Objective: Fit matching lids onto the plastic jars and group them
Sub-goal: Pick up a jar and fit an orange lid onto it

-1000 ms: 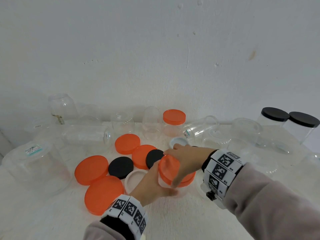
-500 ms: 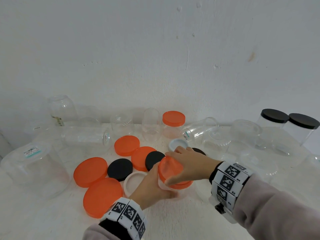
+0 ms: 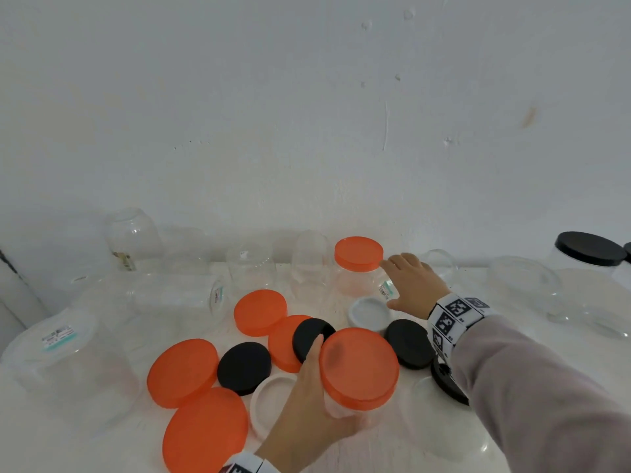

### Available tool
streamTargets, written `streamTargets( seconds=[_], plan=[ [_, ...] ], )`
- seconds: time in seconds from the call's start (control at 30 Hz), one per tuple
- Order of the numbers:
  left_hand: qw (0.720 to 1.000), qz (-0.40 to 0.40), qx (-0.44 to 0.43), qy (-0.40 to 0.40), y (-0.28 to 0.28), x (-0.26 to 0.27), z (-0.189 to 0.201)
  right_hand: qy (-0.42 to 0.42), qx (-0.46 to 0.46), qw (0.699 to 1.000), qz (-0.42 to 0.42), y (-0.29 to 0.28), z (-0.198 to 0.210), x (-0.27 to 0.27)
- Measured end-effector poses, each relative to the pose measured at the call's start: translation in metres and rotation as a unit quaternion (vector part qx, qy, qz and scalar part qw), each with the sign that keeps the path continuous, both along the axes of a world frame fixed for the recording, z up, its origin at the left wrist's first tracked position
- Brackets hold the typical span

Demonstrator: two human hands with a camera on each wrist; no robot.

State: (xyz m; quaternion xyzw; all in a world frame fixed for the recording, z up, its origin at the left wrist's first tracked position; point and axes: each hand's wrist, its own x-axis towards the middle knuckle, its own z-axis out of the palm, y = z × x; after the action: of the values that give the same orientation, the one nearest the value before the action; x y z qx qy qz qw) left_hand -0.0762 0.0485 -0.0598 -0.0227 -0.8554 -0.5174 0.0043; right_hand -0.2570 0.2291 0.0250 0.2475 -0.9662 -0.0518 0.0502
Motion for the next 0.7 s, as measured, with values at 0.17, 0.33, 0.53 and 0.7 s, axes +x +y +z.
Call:
streamTargets(
  seconds=[0.17, 0.33, 0.53, 0.7],
  plan=[
    [1.000, -0.026, -0.014, 0.008, 0.005, -0.004, 0.002, 0.005, 0.126, 0.992, -0.022, -0.001, -0.010, -0.025],
    [0.999, -0.008, -0.029, 0.035, 0.010, 0.000, 0.004, -0.008, 0.185, 0.981, -0.051, -0.004, -0.019, -0.032],
    [0.999, 0.006, -0.025, 0.044, 0.010, 0.001, 0.005, 0.043, 0.216, 0.974, -0.043, -0.004, -0.022, -0.030],
    [0.998, 0.013, -0.036, 0.040, 0.010, 0.001, 0.008, 0.074, 0.212, 0.974, -0.033, -0.002, -0.018, -0.026]
  ],
)
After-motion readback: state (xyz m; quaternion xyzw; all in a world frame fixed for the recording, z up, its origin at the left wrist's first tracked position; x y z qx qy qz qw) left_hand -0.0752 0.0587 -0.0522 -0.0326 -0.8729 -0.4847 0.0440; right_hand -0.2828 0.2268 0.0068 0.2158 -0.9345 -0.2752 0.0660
